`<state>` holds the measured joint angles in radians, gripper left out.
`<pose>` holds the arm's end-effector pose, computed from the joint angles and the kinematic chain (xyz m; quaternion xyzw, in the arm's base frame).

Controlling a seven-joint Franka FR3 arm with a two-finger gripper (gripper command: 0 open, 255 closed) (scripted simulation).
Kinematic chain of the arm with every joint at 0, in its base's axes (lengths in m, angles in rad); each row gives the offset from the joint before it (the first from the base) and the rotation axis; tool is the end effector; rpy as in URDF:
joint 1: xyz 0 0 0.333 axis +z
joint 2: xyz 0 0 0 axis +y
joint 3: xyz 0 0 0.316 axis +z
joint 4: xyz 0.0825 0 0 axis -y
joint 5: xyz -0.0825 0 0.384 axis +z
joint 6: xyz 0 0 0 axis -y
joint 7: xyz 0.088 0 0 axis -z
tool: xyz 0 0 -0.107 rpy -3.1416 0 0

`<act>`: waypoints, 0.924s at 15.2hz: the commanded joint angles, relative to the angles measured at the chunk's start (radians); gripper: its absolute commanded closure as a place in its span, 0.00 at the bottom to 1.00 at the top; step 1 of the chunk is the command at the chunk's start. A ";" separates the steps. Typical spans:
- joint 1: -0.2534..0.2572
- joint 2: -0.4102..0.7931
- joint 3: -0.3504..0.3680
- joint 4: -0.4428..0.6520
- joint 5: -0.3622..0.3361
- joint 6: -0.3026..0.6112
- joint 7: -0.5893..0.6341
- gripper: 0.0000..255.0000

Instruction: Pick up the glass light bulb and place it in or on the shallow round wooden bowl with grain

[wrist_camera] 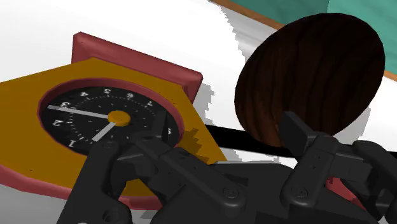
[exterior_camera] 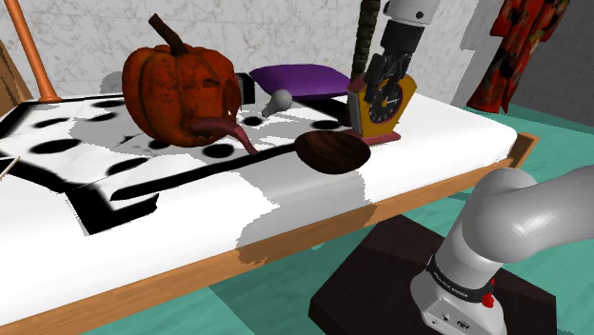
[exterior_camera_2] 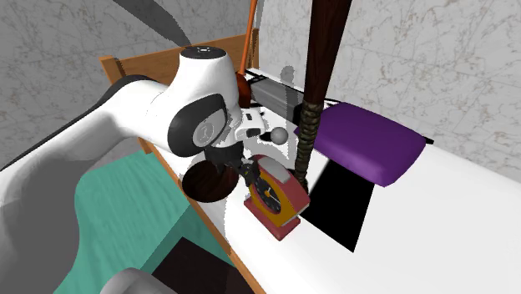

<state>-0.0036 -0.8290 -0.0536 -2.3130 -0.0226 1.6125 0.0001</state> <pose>0.2986 -0.0259 0.6274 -0.9977 0.0214 -0.0640 0.0071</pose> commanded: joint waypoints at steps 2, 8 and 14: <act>0.002 0.035 -0.001 0.012 0.003 0.026 0.002 0.00; 0.013 0.253 -0.012 0.110 0.026 0.158 0.007 0.00; 0.025 0.476 -0.024 0.255 0.056 0.249 0.004 0.00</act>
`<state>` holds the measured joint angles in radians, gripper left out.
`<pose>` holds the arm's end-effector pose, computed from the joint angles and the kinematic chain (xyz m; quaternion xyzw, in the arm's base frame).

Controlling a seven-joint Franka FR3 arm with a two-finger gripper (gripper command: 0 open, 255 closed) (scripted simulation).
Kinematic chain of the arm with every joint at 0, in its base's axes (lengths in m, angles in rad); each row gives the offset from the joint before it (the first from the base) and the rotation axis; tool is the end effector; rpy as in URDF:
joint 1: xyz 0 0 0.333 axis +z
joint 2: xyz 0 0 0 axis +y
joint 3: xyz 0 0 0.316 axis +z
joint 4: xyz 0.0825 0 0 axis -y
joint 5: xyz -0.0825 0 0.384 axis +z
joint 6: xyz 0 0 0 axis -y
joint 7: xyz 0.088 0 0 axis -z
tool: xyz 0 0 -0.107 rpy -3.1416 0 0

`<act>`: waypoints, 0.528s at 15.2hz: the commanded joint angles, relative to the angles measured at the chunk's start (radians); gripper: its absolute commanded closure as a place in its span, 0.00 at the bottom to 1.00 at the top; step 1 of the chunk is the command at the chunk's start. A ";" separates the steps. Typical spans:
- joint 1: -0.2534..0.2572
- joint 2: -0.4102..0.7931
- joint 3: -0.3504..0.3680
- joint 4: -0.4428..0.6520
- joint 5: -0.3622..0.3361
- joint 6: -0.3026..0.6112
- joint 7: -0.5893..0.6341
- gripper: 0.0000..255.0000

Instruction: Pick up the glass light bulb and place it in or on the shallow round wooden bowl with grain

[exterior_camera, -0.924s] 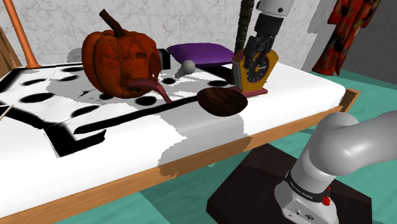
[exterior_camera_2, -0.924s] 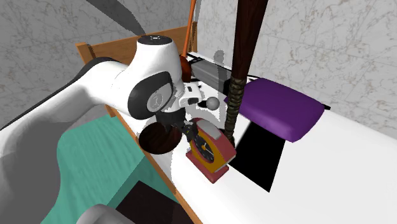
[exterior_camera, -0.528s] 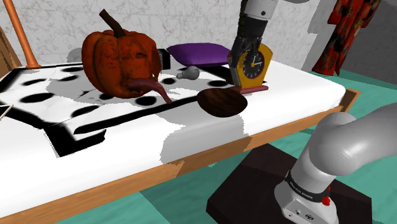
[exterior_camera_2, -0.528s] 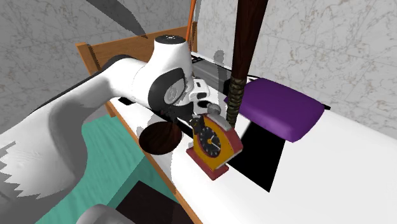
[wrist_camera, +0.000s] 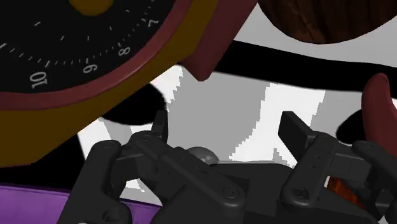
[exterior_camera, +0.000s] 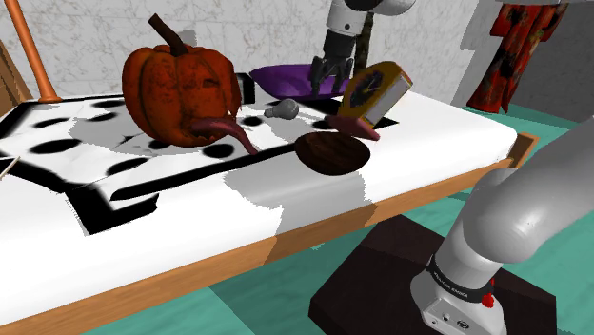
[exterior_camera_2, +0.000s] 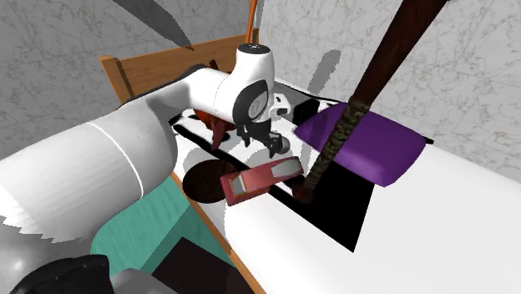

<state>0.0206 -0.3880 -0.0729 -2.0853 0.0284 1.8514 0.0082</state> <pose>0.4511 -0.0262 0.5975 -0.9962 0.0314 -0.0770 0.0262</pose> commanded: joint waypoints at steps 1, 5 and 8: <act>0.002 0.073 -0.007 0.056 0.011 0.021 -0.005 0.00; 0.006 0.224 -0.014 0.185 0.036 0.052 -0.011 0.00; 0.007 0.341 -0.019 0.298 0.057 0.061 -0.016 0.00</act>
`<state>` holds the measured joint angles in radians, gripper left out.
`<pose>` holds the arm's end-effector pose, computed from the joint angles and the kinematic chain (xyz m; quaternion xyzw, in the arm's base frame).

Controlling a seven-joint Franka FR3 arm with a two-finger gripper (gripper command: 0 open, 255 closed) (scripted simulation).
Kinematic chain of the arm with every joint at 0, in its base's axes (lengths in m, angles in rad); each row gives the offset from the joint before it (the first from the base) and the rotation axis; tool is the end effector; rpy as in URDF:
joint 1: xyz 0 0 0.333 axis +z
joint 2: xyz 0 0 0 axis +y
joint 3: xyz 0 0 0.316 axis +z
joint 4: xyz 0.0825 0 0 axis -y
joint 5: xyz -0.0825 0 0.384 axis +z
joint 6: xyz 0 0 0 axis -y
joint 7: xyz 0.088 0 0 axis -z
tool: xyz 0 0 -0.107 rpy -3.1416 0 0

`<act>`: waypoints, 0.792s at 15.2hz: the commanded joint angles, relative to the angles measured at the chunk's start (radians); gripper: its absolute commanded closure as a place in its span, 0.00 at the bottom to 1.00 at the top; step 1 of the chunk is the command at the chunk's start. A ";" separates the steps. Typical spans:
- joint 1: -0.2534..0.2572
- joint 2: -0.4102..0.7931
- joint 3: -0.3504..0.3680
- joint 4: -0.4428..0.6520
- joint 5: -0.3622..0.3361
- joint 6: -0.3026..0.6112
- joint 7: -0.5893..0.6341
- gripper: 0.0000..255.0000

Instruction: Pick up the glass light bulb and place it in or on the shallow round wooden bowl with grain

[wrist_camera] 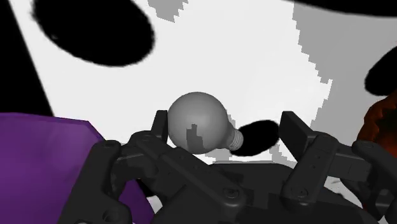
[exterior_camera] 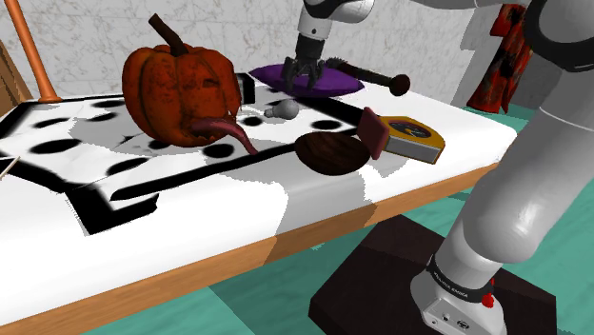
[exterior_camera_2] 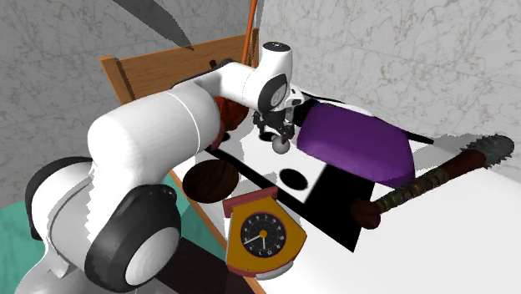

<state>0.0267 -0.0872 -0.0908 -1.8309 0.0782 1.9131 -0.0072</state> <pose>0.5511 -0.0316 0.5796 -0.9948 0.0384 -0.0857 0.0387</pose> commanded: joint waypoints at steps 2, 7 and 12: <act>0.000 0.120 -0.003 0.127 0.022 -0.002 -0.003 0.00; 0.001 0.147 -0.001 0.106 0.027 0.047 -0.005 0.00; 0.002 0.159 0.000 0.074 0.030 0.091 -0.007 0.00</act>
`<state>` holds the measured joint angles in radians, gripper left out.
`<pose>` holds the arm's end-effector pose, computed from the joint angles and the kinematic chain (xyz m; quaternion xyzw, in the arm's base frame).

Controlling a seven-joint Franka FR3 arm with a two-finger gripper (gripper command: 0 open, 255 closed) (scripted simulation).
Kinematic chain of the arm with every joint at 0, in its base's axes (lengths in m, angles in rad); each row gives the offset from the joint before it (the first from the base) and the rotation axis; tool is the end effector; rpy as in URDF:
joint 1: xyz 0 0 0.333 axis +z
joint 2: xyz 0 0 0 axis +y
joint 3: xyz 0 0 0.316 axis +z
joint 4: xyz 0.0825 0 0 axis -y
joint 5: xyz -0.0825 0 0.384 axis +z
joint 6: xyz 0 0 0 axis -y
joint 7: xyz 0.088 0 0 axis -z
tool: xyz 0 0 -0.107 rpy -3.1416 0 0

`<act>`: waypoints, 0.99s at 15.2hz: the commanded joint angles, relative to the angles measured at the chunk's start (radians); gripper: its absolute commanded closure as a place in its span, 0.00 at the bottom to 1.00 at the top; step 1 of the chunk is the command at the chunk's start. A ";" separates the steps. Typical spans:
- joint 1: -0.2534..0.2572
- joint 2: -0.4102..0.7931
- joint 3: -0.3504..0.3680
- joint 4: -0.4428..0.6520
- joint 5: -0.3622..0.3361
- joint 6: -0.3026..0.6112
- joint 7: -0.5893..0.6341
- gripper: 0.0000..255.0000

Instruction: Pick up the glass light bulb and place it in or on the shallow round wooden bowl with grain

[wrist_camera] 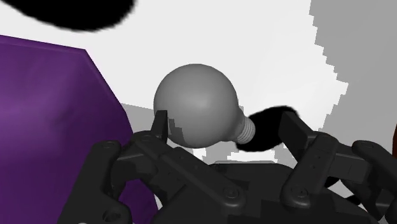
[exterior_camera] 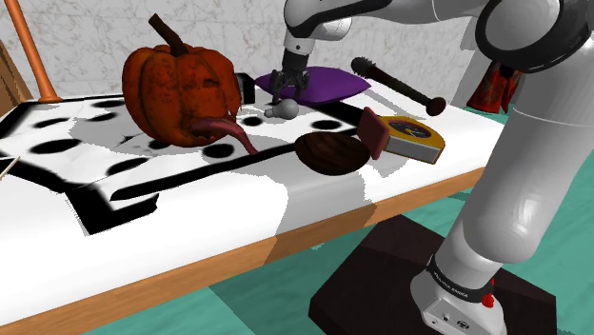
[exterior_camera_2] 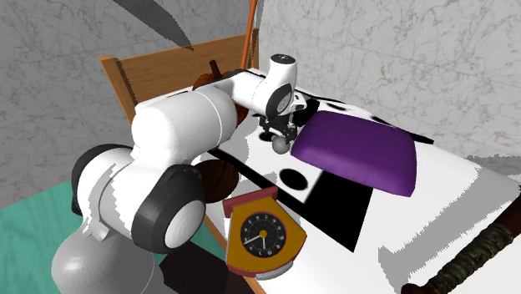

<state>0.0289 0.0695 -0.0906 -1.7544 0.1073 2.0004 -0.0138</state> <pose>0.6015 -0.0292 0.5368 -0.9941 0.0414 -0.0899 0.0441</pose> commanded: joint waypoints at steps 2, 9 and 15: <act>0.000 0.002 0.000 -0.002 0.001 0.004 0.000 0.00; 0.000 -0.002 0.000 -0.006 0.000 0.004 -0.001 1.00; 0.000 0.004 0.000 -0.008 0.001 0.011 -0.001 1.00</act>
<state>0.0238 0.0596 -0.0971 -1.7532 0.1052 2.0093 -0.0151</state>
